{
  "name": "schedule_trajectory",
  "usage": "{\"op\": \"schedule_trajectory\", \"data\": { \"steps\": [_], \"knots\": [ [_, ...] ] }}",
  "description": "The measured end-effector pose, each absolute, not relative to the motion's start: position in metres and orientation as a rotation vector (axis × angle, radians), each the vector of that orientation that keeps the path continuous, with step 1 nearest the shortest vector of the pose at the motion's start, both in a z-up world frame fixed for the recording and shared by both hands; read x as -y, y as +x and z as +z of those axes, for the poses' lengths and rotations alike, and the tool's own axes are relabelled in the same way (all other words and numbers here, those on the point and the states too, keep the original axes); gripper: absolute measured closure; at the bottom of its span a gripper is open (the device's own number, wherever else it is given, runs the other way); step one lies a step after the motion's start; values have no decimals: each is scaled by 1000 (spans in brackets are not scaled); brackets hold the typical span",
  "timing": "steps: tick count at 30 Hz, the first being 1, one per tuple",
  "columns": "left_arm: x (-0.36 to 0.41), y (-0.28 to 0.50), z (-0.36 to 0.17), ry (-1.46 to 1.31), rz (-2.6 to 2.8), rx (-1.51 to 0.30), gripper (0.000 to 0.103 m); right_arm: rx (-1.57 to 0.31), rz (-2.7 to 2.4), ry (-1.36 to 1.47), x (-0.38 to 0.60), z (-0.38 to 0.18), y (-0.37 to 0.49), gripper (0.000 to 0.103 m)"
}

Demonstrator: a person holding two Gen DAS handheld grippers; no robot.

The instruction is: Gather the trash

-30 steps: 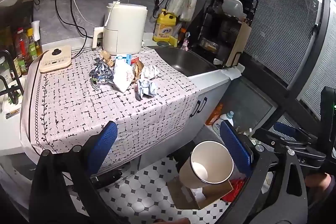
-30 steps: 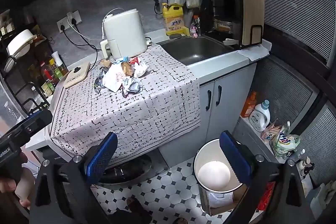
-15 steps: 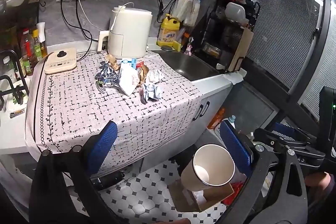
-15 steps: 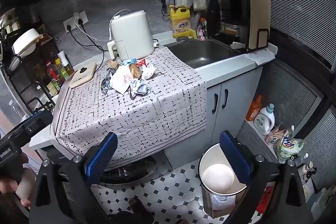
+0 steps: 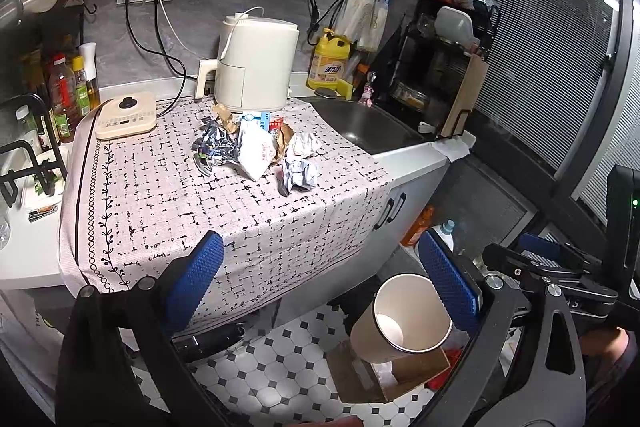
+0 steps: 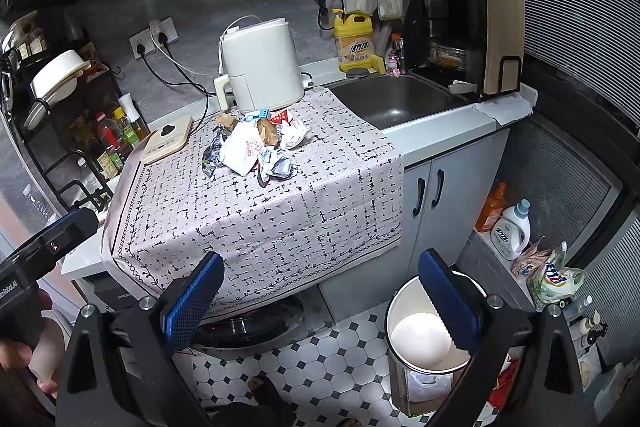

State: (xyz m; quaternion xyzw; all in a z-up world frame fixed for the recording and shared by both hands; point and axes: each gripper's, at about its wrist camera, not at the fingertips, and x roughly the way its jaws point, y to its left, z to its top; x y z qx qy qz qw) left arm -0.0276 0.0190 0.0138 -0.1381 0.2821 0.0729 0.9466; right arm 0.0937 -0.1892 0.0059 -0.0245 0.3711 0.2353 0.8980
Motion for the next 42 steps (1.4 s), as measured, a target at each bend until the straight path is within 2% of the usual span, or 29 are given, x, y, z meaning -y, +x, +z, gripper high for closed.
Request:
{"op": "schedule_trajectory", "data": {
  "steps": [42],
  "knots": [
    [-15, -45, 16, -295, 213, -559, 6, -767, 522, -56, 197, 5, 88, 8]
  ]
}}
